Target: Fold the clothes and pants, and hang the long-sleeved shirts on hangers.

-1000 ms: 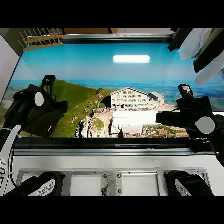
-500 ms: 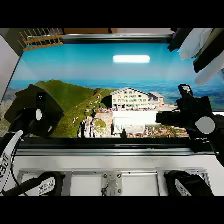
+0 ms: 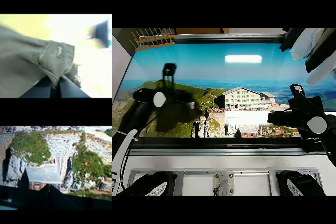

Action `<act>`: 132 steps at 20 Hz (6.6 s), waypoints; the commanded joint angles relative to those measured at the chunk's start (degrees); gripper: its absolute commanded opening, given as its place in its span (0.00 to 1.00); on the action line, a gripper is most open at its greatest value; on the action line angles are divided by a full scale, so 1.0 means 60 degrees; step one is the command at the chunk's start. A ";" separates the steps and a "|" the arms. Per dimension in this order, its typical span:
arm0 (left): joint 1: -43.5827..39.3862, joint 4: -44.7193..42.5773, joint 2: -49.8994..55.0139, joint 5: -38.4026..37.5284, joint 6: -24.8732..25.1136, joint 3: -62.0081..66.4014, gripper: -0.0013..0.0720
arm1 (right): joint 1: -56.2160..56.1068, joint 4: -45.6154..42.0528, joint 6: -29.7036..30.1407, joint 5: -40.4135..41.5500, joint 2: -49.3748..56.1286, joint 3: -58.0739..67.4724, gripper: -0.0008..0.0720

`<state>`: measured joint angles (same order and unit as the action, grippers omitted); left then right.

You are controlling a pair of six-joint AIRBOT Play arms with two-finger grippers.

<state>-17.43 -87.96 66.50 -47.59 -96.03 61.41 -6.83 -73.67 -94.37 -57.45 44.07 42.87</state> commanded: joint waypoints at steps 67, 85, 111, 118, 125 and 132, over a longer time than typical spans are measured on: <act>0.2437 0.5945 -0.0273 -0.0211 0.1610 -0.1719 0.04 | -0.1370 0.3559 0.2586 0.2095 0.3938 0.1075 0.08; 0.2426 0.5829 -0.6903 -0.1228 0.0240 0.3464 0.04 | -0.1373 0.1421 -0.2135 -0.0812 -0.2113 0.5945 0.08; 0.1632 0.4838 0.0535 -0.0951 0.0463 -0.1483 0.05 | -0.0889 0.0091 -0.0164 -0.1497 0.5384 0.3687 0.08; 0.0750 0.4870 0.0648 0.0474 0.0459 -0.3923 0.04 | -0.1625 0.0124 -0.0306 0.0441 0.5246 0.1118 0.08; 0.0186 0.4870 0.1224 0.0412 0.0459 -0.4000 0.05 | -0.1625 0.0142 -0.0299 0.0681 0.5574 0.0914 0.08; 0.0769 0.4863 -0.1115 -0.0481 0.0459 -0.3945 0.77 | -0.1129 0.0743 0.0710 -0.0525 0.4615 0.1446 0.90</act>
<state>-14.57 -58.92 65.80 -46.89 -93.41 37.58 -15.35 -70.65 -94.13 -55.77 74.59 49.74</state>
